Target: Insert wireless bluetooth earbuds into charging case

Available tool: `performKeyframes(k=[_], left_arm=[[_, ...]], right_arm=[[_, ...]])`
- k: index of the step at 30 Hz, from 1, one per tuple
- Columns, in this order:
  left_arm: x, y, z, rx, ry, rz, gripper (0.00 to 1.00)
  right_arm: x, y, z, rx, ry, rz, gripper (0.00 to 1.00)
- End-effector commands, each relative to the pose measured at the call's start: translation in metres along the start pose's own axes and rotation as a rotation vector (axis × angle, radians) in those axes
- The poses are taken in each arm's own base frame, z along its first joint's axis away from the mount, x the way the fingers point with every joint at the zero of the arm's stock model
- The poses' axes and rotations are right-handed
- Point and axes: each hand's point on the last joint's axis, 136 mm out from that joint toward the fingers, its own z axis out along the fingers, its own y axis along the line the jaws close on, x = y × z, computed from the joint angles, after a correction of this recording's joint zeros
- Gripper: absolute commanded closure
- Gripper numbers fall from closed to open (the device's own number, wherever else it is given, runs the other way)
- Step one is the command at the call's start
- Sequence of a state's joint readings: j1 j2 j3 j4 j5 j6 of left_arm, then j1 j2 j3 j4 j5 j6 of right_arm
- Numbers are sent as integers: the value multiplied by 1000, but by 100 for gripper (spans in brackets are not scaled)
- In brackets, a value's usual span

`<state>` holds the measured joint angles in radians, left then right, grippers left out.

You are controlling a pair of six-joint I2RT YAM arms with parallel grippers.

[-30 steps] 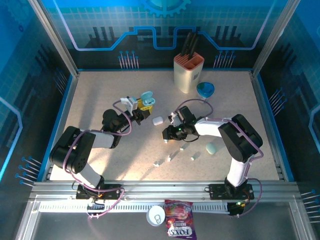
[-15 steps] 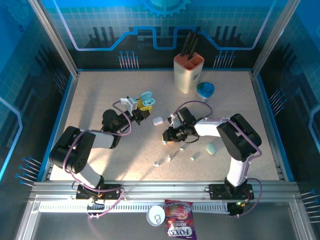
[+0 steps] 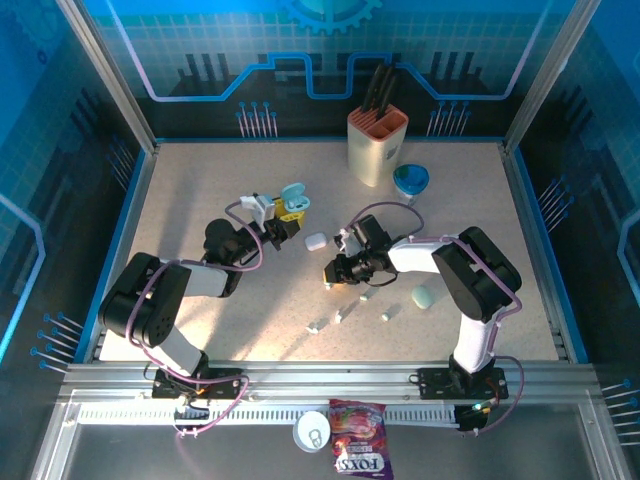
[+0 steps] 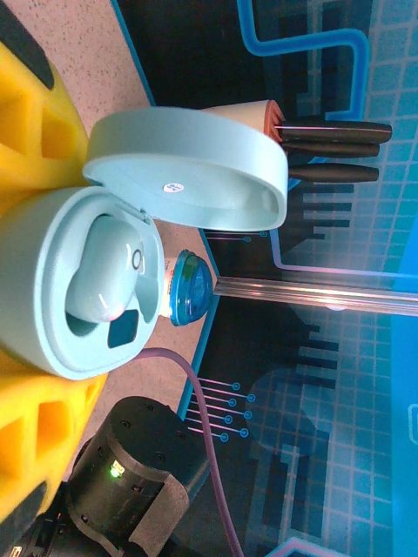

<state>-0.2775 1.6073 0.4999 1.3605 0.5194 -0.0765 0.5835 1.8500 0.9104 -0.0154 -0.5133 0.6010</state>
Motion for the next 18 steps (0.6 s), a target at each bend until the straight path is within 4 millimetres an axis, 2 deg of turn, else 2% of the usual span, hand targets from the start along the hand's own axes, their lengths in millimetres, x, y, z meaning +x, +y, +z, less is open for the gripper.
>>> performKeyframes(k=[1, 2, 3, 4, 9, 14, 18], left_arm=[[-15, 1, -5, -8, -47, 41, 72], [-16, 1, -4, -7, -47, 41, 71], [-15, 0, -4, -7, -47, 40, 72], [-15, 1, -5, -7, -46, 40, 71], [-12, 0, -5, -4, -38, 44, 71], [1, -2, -5, 16, -4, 40, 71], [11, -7, -8, 36, 18, 31, 71]], right_arm=[[14, -3, 2, 23, 42, -3, 76], [14, -3, 2, 24, 44, -3, 77], [15, -3, 3, 26, 45, -4, 83], [14, -4, 2, 30, 44, -3, 85], [5, 0, -8, 55, -6, -34, 83], [-10, 5, -31, 129, -106, -99, 83], [-26, 15, -60, 175, -215, -182, 83]])
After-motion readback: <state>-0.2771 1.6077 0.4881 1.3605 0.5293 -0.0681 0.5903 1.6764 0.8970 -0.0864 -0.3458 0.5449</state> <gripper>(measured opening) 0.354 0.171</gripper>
